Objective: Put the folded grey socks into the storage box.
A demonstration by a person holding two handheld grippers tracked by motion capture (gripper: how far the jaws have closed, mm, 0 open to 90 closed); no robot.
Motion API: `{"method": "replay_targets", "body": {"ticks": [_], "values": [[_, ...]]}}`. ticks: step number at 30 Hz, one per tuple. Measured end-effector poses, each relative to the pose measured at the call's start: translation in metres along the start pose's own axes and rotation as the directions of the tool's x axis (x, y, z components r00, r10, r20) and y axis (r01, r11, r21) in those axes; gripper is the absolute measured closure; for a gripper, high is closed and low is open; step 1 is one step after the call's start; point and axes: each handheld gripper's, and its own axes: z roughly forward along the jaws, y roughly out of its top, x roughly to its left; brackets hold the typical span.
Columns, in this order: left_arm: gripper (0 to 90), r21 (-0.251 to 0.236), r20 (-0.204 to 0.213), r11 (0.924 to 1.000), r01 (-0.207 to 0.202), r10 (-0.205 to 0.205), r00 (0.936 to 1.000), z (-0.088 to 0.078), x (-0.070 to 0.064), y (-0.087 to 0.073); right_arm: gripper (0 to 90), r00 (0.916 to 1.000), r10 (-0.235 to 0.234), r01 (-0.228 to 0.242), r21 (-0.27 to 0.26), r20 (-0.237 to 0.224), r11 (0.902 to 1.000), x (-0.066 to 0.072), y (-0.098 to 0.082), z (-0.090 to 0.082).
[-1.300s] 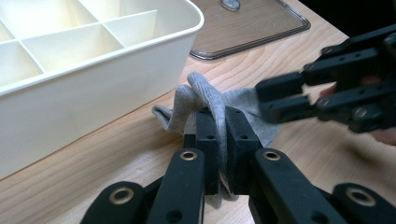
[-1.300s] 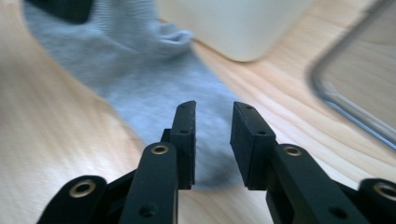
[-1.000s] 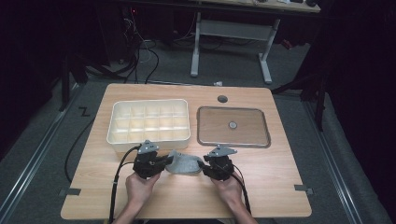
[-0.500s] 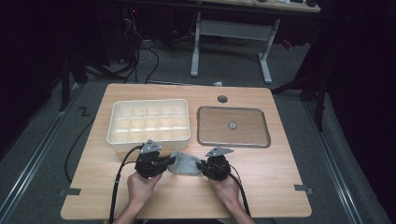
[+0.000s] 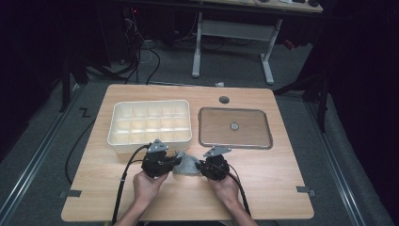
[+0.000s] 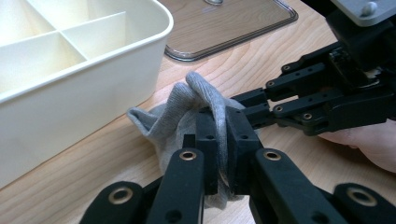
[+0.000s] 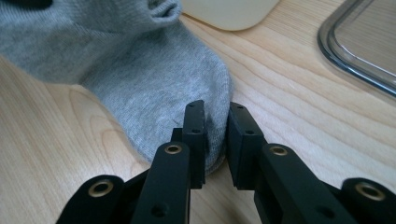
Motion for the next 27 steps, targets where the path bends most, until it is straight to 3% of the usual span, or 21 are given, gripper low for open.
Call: {"method": "replay_targets", "body": {"ticks": [8,19,24,27], "values": [[85.4,0.021,-0.008,0.9988,-0.043,0.043,0.999,0.007,-0.001,0.008,79.8,0.9996,-0.028,0.028,0.014,-0.011,0.9995,0.001,0.01,0.008],[85.2,0.076,0.005,0.9961,-0.046,0.045,0.999,0.029,0.001,0.007,79.4,0.9987,-0.042,0.043,0.021,-0.029,0.9988,0.002,0.014,0.012],[85.3,0.095,-0.001,0.9946,-0.043,0.044,0.999,0.033,0.002,0.005,72.7,0.9986,-0.038,0.039,0.018,-0.036,0.9991,0.002,0.014,0.01],[85.3,0.096,-0.007,0.9944,-0.043,0.044,0.999,0.033,0.002,0.005,68.7,0.999,-0.024,0.023,-0.017,-0.038,0.9996,0.002,0.015,0.001]]}}
